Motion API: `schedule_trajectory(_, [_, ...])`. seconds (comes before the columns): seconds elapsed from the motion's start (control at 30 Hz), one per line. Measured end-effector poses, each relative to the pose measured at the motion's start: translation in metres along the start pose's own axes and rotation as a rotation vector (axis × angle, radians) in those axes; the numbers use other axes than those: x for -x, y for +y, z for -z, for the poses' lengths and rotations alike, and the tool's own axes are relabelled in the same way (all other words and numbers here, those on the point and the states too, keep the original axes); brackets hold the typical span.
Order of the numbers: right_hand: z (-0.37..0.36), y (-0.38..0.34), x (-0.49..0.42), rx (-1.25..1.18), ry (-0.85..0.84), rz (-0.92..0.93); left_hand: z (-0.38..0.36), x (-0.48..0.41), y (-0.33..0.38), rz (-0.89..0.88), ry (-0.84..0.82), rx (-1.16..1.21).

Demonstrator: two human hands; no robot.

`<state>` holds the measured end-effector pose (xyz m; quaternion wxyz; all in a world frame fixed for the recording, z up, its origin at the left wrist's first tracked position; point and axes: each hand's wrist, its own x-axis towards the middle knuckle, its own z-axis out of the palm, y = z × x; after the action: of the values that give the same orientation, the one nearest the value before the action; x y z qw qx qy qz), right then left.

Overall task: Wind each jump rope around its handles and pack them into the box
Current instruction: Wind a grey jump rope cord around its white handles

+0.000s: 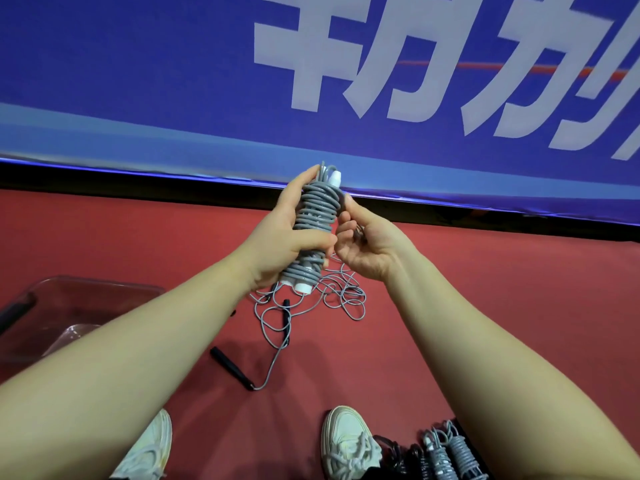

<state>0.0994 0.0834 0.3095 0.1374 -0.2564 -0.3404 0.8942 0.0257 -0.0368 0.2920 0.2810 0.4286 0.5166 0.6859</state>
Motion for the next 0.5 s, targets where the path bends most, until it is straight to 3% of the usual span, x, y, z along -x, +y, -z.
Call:
schedule_trajectory(0.1, [0.001,0.002,0.004,0.141,0.004,-0.002,0.005,0.004,0.006,0.051,-0.151,0.071])
schedule_trajectory(0.17, [0.001,0.002,0.007,0.189,0.019,0.047,0.010,0.004,0.010,0.044,-0.168,-0.064])
schedule_trajectory(0.3, [0.000,0.003,0.008,0.326,0.026,0.136,0.019,0.002,0.016,0.065,-0.108,-0.291])
schedule_trajectory(0.5, [-0.004,0.002,0.007,0.370,-0.032,0.199,0.024,0.002,0.019,-0.040,0.009,-0.542])
